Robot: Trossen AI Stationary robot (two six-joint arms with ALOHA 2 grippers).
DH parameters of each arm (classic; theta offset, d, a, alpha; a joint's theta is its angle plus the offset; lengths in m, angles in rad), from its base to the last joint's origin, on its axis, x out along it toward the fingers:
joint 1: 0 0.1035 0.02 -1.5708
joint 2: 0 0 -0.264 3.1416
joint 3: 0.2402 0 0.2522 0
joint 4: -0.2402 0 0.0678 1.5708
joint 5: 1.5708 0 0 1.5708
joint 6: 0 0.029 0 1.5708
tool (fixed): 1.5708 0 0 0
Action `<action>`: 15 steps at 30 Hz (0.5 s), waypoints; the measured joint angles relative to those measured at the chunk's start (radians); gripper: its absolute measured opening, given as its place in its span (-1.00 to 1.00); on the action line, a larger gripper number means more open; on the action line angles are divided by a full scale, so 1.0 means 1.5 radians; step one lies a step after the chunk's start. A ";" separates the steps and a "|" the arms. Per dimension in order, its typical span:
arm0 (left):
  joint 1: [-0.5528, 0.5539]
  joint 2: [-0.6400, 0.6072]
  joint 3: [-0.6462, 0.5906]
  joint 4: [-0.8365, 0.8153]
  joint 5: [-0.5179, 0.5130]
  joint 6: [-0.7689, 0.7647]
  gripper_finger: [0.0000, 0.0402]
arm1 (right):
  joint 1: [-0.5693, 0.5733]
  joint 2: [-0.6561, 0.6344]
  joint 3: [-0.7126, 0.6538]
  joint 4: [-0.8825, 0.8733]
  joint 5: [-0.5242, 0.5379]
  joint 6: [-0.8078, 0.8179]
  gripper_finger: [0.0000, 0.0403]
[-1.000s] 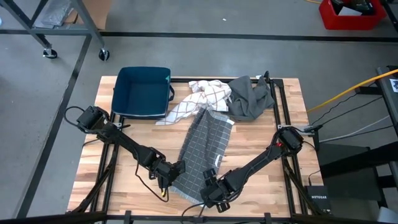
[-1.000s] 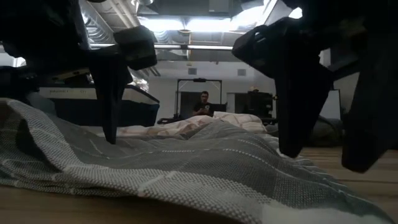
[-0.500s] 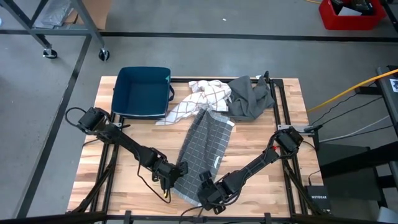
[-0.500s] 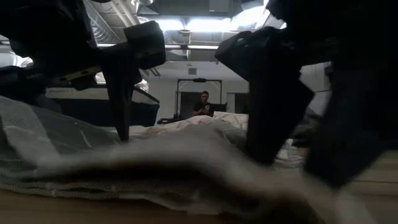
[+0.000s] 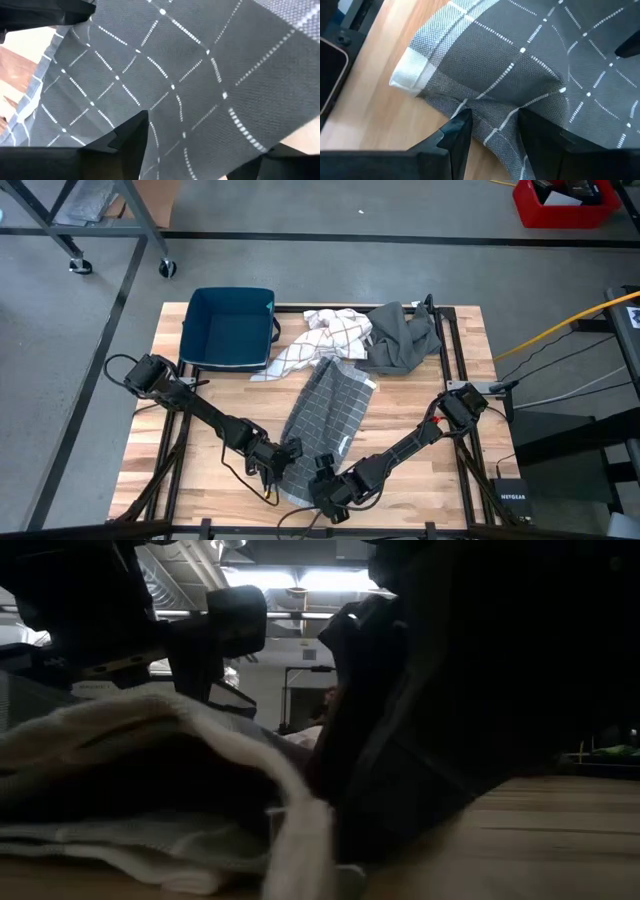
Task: Fold towel
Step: Fold the gray patterned towel
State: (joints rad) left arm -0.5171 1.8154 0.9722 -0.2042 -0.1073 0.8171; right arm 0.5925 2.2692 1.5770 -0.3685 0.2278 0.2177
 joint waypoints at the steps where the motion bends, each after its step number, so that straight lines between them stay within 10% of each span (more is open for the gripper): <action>1: 0.000 0.000 0.000 0.000 0.001 -0.006 -0.02 | 0.000 0.002 0.000 0.002 0.000 0.003 -0.16; 7: -0.001 0.001 0.000 0.004 0.007 -0.034 -0.17 | -0.007 0.003 -0.001 0.011 -0.008 0.049 -0.25; 15: -0.003 0.001 0.000 0.005 0.013 -0.062 -0.43 | -0.016 0.004 -0.002 0.058 -0.026 0.108 -0.89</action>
State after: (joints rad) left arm -0.5220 1.8168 0.9722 -0.1973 -0.0877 0.7246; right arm 0.5680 2.2747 1.5736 -0.2811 0.1893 0.3794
